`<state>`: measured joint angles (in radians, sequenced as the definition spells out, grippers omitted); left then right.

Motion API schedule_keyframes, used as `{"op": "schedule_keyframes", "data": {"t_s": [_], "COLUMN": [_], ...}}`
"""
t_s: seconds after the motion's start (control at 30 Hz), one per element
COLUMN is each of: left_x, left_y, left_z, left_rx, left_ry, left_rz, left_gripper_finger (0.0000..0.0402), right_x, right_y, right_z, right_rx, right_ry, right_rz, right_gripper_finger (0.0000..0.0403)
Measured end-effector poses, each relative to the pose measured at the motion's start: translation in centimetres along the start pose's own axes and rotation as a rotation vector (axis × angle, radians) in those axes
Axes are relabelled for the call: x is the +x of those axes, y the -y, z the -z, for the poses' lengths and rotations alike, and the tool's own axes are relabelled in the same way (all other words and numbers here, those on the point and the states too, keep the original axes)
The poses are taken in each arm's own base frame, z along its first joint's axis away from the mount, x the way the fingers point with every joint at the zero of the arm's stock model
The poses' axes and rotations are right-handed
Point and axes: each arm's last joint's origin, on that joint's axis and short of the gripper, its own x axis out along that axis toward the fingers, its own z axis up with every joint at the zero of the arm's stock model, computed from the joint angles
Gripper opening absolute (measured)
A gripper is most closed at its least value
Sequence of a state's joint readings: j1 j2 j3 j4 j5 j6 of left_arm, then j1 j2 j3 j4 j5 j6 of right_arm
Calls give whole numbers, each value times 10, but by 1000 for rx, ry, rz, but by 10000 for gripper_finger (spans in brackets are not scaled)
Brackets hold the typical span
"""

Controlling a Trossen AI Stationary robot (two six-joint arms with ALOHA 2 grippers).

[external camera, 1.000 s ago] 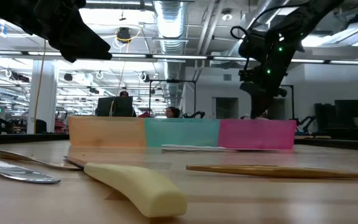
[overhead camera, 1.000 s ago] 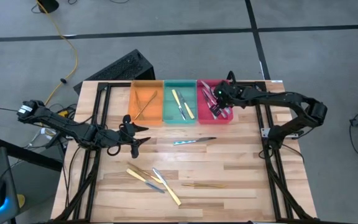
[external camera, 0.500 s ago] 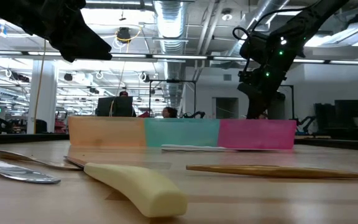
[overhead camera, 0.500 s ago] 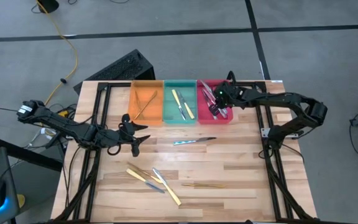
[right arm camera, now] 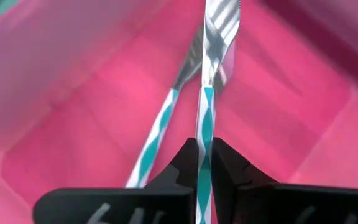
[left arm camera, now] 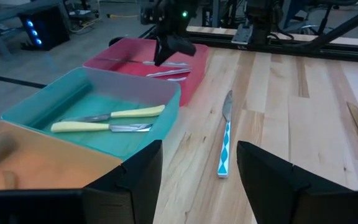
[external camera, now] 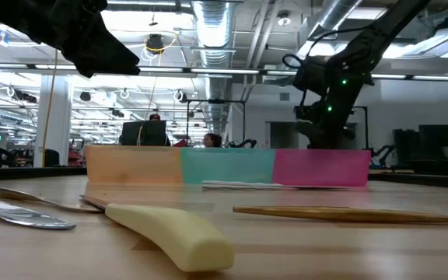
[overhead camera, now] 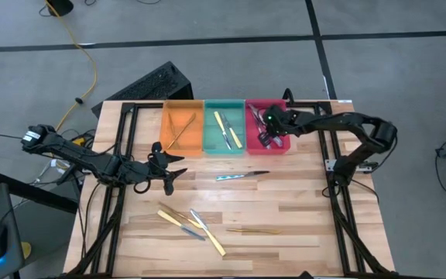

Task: Sort silverware by color (type)
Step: Put the blue patterned table knife into the red bin

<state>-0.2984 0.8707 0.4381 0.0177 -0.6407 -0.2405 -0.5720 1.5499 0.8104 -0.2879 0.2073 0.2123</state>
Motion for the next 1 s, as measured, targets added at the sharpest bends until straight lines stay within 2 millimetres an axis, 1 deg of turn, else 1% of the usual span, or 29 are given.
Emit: {"op": "schedule_keyframes", "data": {"t_s": [0.3, 0.4, 0.57, 0.8, 1.0], "left_x": [0, 0, 0, 0, 0], "left_y": [0, 0, 0, 0, 0], "left_z": [0, 0, 0, 0, 0], "left_rx": [2, 4, 4, 4, 5], "left_ry": [0, 0, 0, 0, 0], "left_rz": [0, -1, -2, -2, -2], "left_gripper_finger": [190, 190, 190, 190, 190], "right_x": [22, 25, 25, 23, 21], "right_y": [-3, -4, -5, -6, -6], "right_z": [7, 7, 6, 0, -4], "right_rx": [-14, -15, -16, -11, -10], "right_ry": [-68, -73, -62, -43, -38], "right_rz": [3, -7, -11, -21, -22], "right_gripper_finger": [36, 36, 40, 72, 109]}}
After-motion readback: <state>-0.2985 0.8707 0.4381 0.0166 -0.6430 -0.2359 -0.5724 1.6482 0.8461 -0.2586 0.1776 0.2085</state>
